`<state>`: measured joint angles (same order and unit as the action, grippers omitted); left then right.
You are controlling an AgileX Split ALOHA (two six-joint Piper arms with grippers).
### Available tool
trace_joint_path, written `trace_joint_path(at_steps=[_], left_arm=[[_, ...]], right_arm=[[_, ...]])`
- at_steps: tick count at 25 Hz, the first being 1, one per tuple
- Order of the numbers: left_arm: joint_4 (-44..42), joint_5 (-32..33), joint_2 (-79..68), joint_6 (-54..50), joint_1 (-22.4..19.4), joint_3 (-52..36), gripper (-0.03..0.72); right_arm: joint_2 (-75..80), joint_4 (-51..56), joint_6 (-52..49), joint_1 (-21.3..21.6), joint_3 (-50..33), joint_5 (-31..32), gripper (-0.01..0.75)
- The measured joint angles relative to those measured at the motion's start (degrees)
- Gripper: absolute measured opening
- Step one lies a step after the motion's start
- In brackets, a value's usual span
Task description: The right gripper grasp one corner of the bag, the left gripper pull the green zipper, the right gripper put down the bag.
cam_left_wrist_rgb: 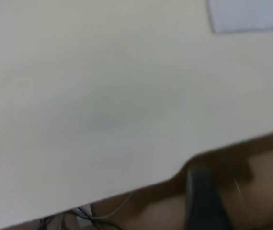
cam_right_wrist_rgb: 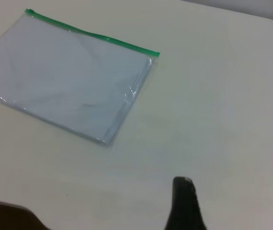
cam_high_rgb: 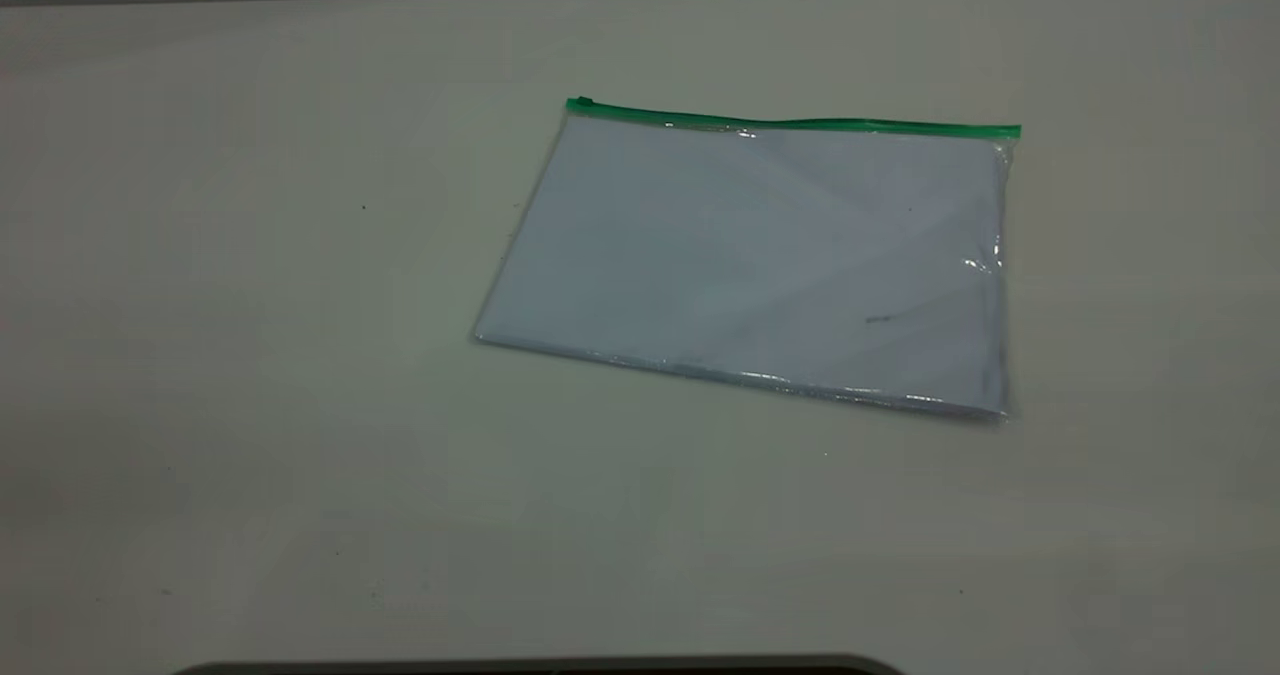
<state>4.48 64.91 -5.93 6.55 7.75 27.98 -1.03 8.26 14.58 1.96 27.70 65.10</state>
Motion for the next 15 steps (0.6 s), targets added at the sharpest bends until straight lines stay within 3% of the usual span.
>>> trace_joint_path(at_steps=[5,15], left_arm=[[0.0,0.1,4.8,0.0,-7.0,0.0,0.493],[-0.1,0.2,7.0,-0.3,-7.6,0.0,0.493]], right_arm=[[0.0,0.0,0.0,0.0,0.0,0.0,0.578],[0.0,0.0,0.0,0.0,0.0,0.0,0.578]])
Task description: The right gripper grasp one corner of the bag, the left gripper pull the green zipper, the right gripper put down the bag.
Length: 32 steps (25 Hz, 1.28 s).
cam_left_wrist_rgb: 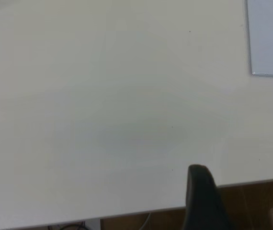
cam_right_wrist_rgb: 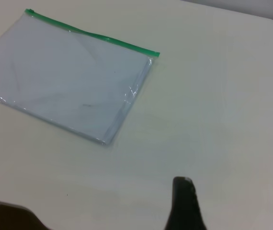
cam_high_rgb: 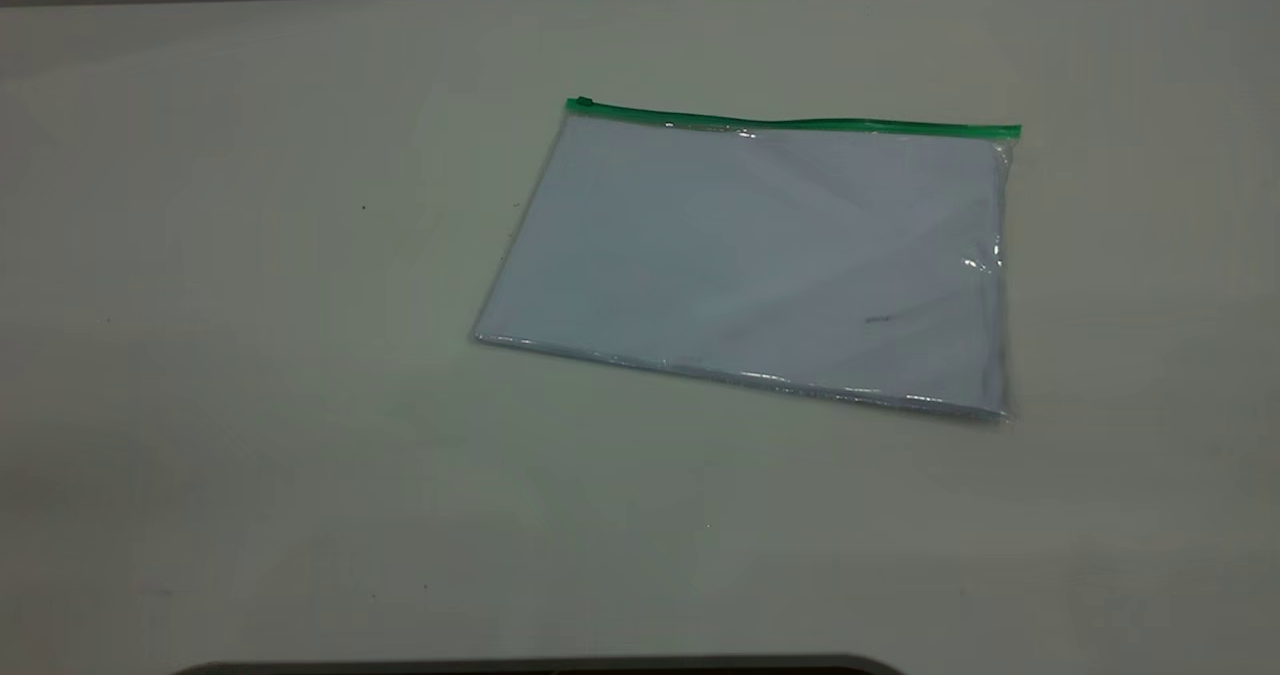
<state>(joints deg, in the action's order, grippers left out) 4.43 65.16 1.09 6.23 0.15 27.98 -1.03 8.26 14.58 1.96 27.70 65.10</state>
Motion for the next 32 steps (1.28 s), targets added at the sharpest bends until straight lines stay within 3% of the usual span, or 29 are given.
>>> trace_joint_path(at_steps=[19,24,32], left_arm=[[0.0,0.0,0.0,-0.1,0.0,0.0,0.493],[0.0,0.0,0.0,-0.1,0.0,0.0,0.493],[0.0,0.0,0.0,-0.1,0.0,0.0,0.493]], right_arm=[[0.0,-0.1,-0.1,-0.4,0.0,0.0,0.578],[0.0,-1.9,-4.7,-3.6,0.0,-0.1,0.578],[0.0,-5.8,-9.5,-3.7,0.0,-0.1,0.578]])
